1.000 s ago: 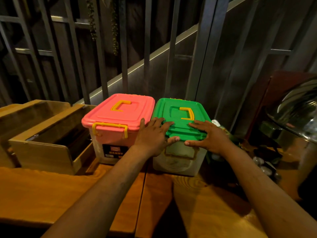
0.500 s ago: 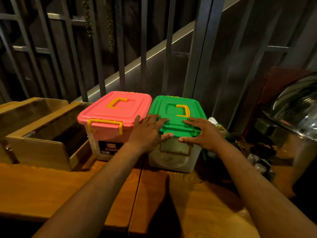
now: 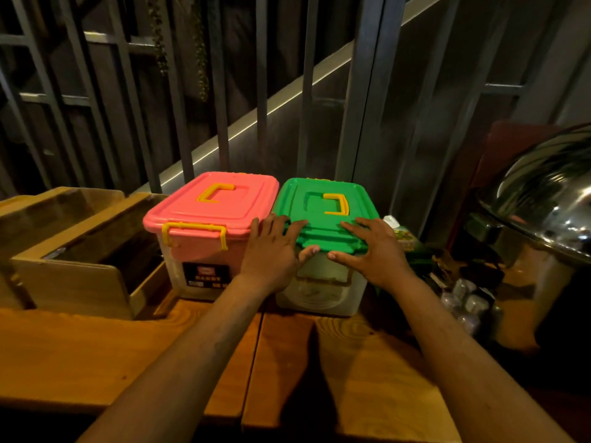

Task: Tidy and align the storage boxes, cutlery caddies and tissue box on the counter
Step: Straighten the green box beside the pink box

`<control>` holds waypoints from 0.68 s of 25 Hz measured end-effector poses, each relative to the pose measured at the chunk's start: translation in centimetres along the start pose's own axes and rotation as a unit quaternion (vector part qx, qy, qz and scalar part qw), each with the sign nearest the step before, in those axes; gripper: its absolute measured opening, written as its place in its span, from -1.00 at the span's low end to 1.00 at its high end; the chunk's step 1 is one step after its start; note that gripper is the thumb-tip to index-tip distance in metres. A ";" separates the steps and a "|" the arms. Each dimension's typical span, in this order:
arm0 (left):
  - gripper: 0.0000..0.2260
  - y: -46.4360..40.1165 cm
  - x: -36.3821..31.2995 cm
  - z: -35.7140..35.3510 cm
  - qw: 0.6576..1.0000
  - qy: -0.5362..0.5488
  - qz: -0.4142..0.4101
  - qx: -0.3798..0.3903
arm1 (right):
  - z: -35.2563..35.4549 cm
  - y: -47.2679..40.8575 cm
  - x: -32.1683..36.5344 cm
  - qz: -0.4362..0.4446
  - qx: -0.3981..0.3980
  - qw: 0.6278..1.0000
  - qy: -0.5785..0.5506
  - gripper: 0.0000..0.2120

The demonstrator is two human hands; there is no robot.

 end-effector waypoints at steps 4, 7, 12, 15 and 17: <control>-0.44 0.4 -0.1 0.0 1.000 0.003 -0.001 -0.025 | -0.1 0.9 -0.2 -0.028 -0.019 0.999 0.003 -0.16; -0.44 0.4 0.2 -0.2 1.000 0.019 0.007 -0.021 | -0.2 0.8 -0.5 -0.040 -0.017 0.999 -0.006 -0.17; -0.45 0.2 0.5 -0.1 0.999 0.037 -0.001 -0.020 | -0.1 1.0 -0.3 -0.048 -0.040 0.998 -0.015 -0.17; -0.44 -0.2 0.6 -0.1 0.999 0.047 -0.004 -0.004 | 0.1 0.8 0.1 -0.033 -0.035 0.999 -0.014 -0.19; -0.43 -0.7 0.4 0.4 0.998 0.062 0.001 0.001 | 0.5 0.6 0.7 -0.028 -0.037 0.999 -0.014 -0.25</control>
Point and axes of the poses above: each hand's wrist, its own y-axis away from the middle knuckle, its own z-axis out of the back of the hand, x = y × z, the point moved 9 cm from there along -y, towards the middle knuckle, and after that the axes turned 2 degrees about -y, right-handed, at the moved point
